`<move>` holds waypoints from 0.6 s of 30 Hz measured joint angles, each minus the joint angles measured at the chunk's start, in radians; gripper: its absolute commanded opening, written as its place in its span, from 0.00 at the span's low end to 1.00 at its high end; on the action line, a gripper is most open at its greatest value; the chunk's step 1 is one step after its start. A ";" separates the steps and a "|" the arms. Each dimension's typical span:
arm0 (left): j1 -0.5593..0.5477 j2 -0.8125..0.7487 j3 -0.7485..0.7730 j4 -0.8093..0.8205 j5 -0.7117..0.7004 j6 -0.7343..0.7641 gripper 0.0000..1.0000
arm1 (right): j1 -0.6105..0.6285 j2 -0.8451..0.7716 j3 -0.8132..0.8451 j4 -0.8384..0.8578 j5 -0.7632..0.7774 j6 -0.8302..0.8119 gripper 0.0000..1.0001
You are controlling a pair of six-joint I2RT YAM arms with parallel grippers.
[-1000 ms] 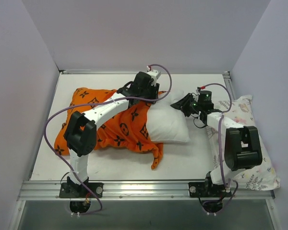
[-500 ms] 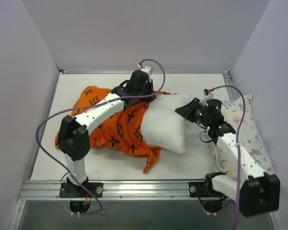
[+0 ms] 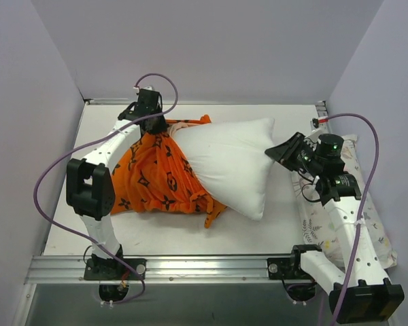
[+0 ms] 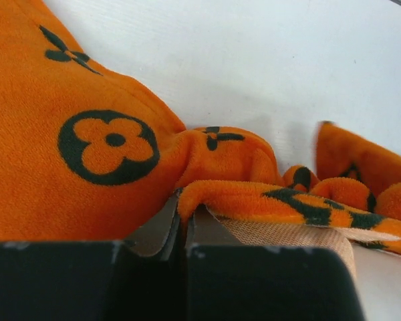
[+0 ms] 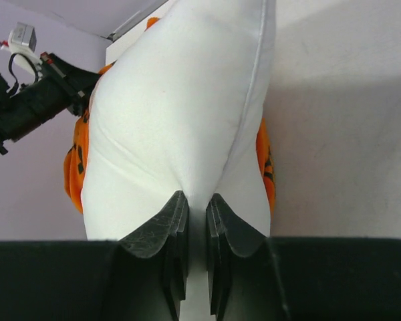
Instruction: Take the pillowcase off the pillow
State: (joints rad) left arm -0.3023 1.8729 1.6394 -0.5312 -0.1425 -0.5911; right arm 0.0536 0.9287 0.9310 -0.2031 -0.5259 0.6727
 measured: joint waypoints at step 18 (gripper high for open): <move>-0.050 -0.228 -0.033 0.044 0.017 0.185 0.92 | 0.126 0.190 0.200 -0.154 0.255 -0.163 0.89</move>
State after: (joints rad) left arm -0.3527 1.6451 1.6066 -0.4870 -0.1257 -0.4057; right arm 0.1799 1.1187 1.1305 -0.3573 -0.2707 0.5102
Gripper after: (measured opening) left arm 0.893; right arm 0.821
